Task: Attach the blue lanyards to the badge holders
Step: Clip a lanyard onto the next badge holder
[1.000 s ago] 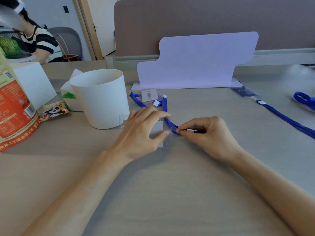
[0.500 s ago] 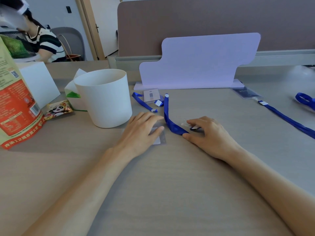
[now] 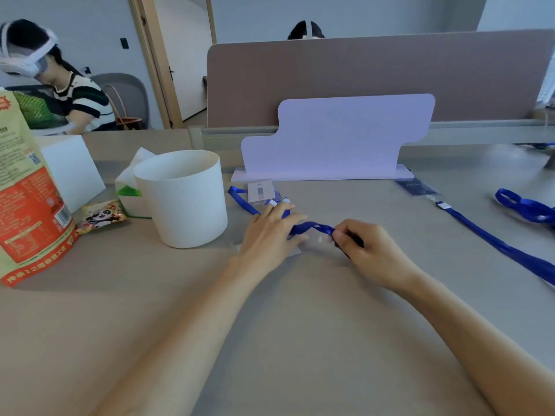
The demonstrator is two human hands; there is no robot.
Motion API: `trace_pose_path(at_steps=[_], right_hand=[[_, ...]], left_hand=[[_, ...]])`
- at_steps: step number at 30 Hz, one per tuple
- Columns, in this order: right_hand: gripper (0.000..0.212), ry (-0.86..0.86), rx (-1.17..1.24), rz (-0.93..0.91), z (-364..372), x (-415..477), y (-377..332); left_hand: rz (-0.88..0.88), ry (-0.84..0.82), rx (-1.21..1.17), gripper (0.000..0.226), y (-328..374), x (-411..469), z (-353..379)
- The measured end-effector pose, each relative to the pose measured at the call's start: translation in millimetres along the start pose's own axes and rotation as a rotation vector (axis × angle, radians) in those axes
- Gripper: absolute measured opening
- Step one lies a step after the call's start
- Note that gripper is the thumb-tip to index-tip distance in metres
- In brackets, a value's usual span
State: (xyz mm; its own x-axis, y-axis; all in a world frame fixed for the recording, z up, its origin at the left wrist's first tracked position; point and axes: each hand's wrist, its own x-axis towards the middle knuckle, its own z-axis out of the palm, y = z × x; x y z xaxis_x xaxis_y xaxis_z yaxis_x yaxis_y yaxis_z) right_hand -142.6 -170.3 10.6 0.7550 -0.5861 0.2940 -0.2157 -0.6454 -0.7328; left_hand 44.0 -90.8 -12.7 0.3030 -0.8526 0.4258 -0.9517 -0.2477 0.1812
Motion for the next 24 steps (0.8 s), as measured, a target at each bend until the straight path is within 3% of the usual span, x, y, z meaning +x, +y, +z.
trace_pose_path(at_steps=[3, 8, 10, 13, 16, 18, 21, 24], right_hand=[[0.028, 0.093, 0.297, 0.046, -16, -2, -1], [0.025, 0.129, 0.317, 0.052, -27, 4, 4], [0.025, 0.069, 0.232, -0.02, -30, 9, 5], [0.028, -0.038, 0.199, -0.08, -33, 17, -11], [0.026, -0.096, 0.25, -0.114, -26, 24, -39], [0.027, -0.09, 0.305, -0.104, -15, 32, -59], [0.029, -0.036, 0.391, -0.061, 2, 52, -93], [0.03, 0.01, 0.33, -0.026, 23, 85, -129]], left_hand=[[-0.167, 0.033, -0.156, 0.019, 9, 23, 3], [-0.598, 0.02, -1.081, 0.03, 44, 42, -30], [-0.571, 0.013, -1.399, 0.033, 56, 38, -48], [-0.48, 0.008, -1.631, 0.04, 60, 27, -77], [-0.467, 0.005, -1.612, 0.034, 48, 14, -106], [-0.407, 0.047, -1.473, 0.036, 31, 4, -123], [-0.342, 0.234, -1.099, 0.039, 1, -8, -149], [-0.311, 0.356, -0.719, 0.018, -33, -20, -178]])
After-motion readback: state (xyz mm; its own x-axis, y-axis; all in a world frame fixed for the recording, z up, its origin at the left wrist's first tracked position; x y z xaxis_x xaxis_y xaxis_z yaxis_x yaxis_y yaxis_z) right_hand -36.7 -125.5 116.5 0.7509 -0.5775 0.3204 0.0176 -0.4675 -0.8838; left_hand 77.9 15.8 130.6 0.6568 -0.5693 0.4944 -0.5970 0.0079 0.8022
